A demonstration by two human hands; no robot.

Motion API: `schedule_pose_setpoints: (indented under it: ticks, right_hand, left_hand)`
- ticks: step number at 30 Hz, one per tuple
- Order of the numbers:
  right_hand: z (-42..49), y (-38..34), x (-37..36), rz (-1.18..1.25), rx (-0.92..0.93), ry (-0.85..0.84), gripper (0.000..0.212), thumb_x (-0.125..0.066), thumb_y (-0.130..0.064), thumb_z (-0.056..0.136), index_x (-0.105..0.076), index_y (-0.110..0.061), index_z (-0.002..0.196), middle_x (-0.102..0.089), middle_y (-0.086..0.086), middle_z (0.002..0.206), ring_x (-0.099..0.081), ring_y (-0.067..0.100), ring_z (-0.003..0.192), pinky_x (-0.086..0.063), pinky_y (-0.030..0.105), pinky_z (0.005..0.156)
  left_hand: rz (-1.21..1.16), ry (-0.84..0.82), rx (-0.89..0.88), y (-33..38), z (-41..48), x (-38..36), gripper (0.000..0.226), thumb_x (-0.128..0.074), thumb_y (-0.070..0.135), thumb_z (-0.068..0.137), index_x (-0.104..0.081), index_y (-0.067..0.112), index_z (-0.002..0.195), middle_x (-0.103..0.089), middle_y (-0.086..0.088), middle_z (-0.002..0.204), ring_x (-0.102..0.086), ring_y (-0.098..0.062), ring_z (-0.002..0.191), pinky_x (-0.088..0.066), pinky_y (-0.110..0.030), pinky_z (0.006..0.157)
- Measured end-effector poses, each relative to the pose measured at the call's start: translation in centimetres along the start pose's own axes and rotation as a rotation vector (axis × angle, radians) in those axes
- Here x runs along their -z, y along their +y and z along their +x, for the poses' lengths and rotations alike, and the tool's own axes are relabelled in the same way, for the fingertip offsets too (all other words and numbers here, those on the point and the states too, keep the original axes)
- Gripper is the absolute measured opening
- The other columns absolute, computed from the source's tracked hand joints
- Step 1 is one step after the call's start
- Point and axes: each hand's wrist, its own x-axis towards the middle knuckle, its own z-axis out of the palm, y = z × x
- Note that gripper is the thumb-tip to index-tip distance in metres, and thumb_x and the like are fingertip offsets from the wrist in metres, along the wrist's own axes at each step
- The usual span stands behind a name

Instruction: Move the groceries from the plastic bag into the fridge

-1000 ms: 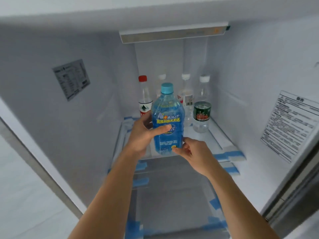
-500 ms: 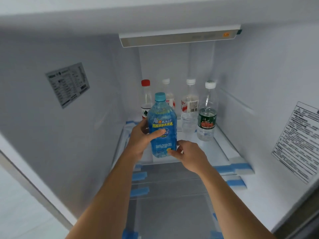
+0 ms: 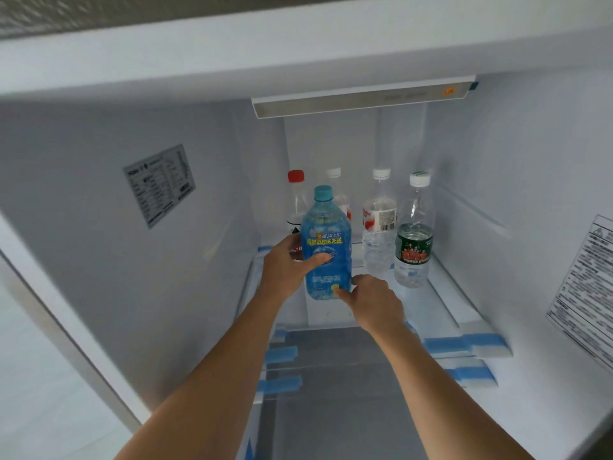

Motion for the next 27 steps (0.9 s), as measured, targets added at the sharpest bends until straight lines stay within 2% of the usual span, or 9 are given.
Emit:
schedule_pose_setpoints:
  ticks: [5, 7, 10, 13, 16, 18, 21, 27]
  right_hand:
    - [0.0, -0.2, 0.2, -0.012, -0.008, -0.008, 0.049, -0.055, -0.06, 0.092, -0.063, -0.018, 0.115, -0.071, 0.002, 0.105, -0.068, 0.022, 0.094, -0.046, 0.03, 0.066]
    - [-0.2, -0.2, 0.5, -0.019, 0.006, -0.015, 0.051, -0.055, -0.059, 0.093, -0.062, -0.018, 0.12, -0.07, 0.002, 0.106, -0.067, 0.022, 0.096, -0.05, 0.032, 0.069]
    - [-1.4, 0.0, 1.0, -0.12, 0.092, 0.046, 0.053, -0.053, -0.059, 0.094, -0.059, -0.019, 0.127, -0.066, 0.004, 0.114, -0.064, 0.023, 0.104, -0.054, 0.037, 0.076]
    - [-3.5, 0.3, 1.3, -0.259, 0.229, 0.138, 0.051, -0.053, -0.055, 0.093, -0.059, -0.021, 0.13, -0.065, 0.003, 0.113, -0.058, 0.025, 0.107, -0.052, 0.039, 0.081]
    - [-6.1, 0.6, 1.1, -0.341, 0.302, 0.191, 0.05, -0.057, -0.052, 0.089, -0.063, -0.02, 0.126, -0.067, 0.003, 0.112, -0.059, 0.026, 0.106, -0.051, 0.04, 0.084]
    - [-8.0, 0.7, 0.8, -0.34, 0.311, 0.235, 0.051, -0.058, -0.05, 0.085, -0.066, -0.018, 0.124, -0.068, 0.004, 0.114, -0.061, 0.026, 0.108, -0.052, 0.043, 0.089]
    - [-11.4, 0.9, 0.3, -0.308, 0.306, 0.284, 0.053, -0.053, -0.048, 0.083, -0.066, -0.018, 0.124, -0.066, 0.004, 0.12, -0.059, 0.026, 0.114, -0.048, 0.047, 0.099]
    - [-18.6, 1.6, -1.3, -0.227, 0.309, 0.357, 0.051, -0.057, -0.04, 0.085, -0.062, -0.013, 0.129, -0.063, 0.008, 0.122, -0.056, 0.031, 0.119, -0.047, 0.047, 0.1]
  left_hand:
    - [0.117, 0.021, -0.02, 0.0, -0.6, -0.3, 0.049, -0.074, 0.041, 0.085, -0.059, 0.021, 0.127, -0.07, 0.0, 0.118, -0.064, -0.009, 0.097, -0.056, -0.03, 0.086]
    - [0.256, 0.019, -0.052, -0.2, -1.4, 0.0, 0.052, -0.067, 0.048, 0.089, -0.055, 0.022, 0.132, -0.068, 0.0, 0.124, -0.063, -0.011, 0.103, -0.055, -0.03, 0.087]
    - [0.563, -0.026, -0.065, -0.6, -3.5, 0.9, 0.065, -0.058, 0.058, 0.09, -0.043, 0.025, 0.143, -0.059, -0.002, 0.137, -0.058, -0.02, 0.119, -0.055, -0.039, 0.094]
    - [0.683, -0.055, -0.155, -0.8, -6.8, 1.3, 0.068, -0.059, 0.054, 0.091, -0.037, 0.024, 0.149, -0.054, -0.002, 0.143, -0.052, -0.021, 0.128, -0.047, -0.036, 0.099]
    - [0.788, -0.04, -0.329, -1.9, -9.9, 1.4, 0.066, -0.055, 0.055, 0.087, -0.05, 0.019, 0.142, -0.065, -0.001, 0.13, -0.06, -0.02, 0.116, -0.05, -0.034, 0.093]
    - [0.804, -0.052, -0.353, -2.9, -11.7, 1.5, 0.068, -0.048, 0.057, 0.083, -0.055, 0.017, 0.137, -0.067, -0.003, 0.126, -0.063, -0.023, 0.113, -0.053, -0.04, 0.093]
    - [0.773, -0.065, -0.372, -3.9, -14.8, 1.8, 0.065, -0.051, 0.053, 0.082, -0.059, 0.015, 0.134, -0.067, -0.006, 0.128, -0.063, -0.029, 0.116, -0.053, -0.049, 0.095]
    - [0.74, -0.061, -0.443, -5.1, -21.4, 2.9, 0.061, -0.059, 0.044, 0.079, -0.061, 0.015, 0.132, -0.063, -0.006, 0.133, -0.06, -0.031, 0.12, -0.049, -0.046, 0.099]
